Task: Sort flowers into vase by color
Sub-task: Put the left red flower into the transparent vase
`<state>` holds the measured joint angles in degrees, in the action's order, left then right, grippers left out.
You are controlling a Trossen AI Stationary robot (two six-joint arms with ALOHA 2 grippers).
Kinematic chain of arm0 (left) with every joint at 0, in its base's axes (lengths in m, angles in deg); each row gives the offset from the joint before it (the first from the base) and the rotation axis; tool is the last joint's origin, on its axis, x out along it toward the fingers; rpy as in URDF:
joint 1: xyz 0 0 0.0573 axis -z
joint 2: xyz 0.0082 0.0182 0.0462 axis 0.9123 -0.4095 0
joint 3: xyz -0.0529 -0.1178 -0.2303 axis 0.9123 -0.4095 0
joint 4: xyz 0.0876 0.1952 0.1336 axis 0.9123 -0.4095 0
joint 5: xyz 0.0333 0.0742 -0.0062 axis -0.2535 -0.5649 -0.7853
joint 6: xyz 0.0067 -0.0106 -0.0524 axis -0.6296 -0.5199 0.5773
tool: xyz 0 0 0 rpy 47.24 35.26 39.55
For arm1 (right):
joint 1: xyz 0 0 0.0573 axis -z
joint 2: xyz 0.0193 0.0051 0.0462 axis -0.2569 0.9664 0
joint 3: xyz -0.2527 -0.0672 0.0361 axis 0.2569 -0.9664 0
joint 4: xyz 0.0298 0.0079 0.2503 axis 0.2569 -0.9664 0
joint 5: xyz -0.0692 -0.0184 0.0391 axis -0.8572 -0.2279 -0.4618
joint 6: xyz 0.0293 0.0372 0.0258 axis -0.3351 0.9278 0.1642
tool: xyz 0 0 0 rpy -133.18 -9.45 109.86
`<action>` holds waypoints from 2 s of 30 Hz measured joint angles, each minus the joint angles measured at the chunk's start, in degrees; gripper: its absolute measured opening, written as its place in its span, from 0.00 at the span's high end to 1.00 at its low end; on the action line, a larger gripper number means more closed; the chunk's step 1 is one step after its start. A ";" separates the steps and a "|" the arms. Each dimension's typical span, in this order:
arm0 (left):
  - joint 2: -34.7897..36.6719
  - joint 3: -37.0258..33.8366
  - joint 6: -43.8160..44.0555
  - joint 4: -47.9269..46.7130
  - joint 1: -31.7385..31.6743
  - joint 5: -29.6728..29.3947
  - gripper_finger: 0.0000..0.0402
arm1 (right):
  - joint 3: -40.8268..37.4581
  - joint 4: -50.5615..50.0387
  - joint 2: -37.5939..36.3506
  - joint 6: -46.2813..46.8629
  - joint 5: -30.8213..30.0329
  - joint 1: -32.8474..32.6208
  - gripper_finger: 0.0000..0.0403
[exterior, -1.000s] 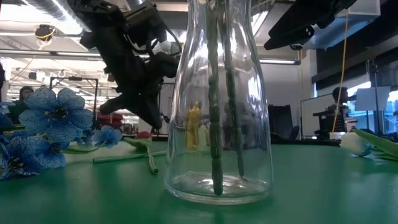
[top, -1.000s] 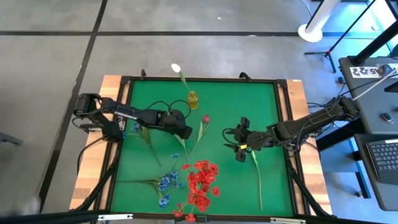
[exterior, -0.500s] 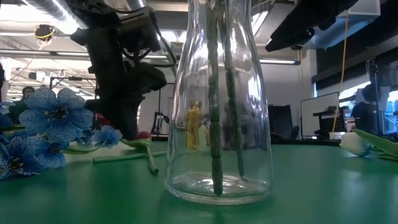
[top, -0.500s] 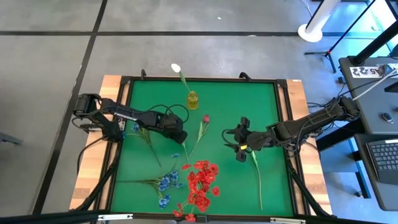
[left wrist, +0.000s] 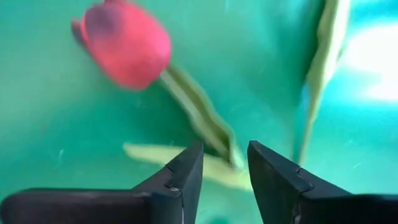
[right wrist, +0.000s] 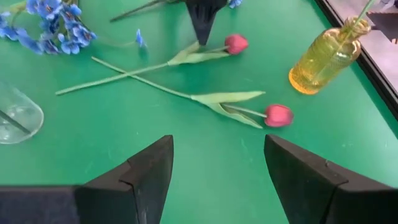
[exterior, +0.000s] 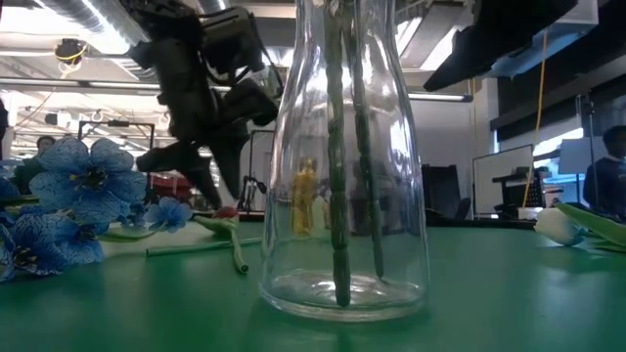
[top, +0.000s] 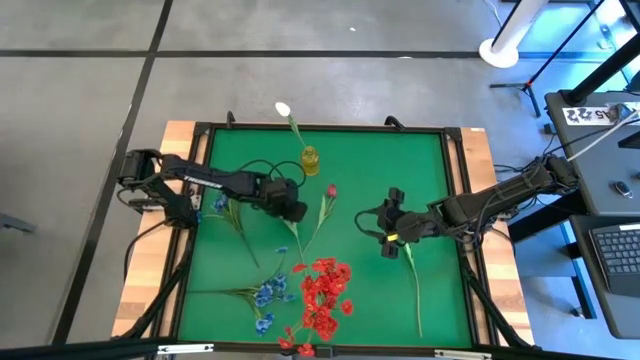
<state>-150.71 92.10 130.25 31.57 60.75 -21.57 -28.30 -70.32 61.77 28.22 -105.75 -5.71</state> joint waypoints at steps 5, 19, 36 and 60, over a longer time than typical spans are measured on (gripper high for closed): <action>0.04 0.68 2.48 -0.08 -0.35 -1.16 0.67 | -0.05 -3.66 0.01 0.11 0.02 0.00 0.38; -5.53 0.65 6.38 1.22 -0.62 -0.09 0.66 | -0.13 -3.03 0.01 0.69 -0.05 0.00 0.38; -9.87 3.05 0.19 2.45 -2.10 -3.69 0.97 | -0.13 -2.97 0.01 0.84 -0.13 0.00 0.38; 19.85 25.67 -32.02 0.84 22.91 -38.02 1.00 | -0.13 -4.63 0.01 5.24 -0.20 0.00 0.38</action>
<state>-130.86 117.77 98.23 32.41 83.65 -59.59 -28.43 -74.95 61.79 33.46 -105.95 -5.71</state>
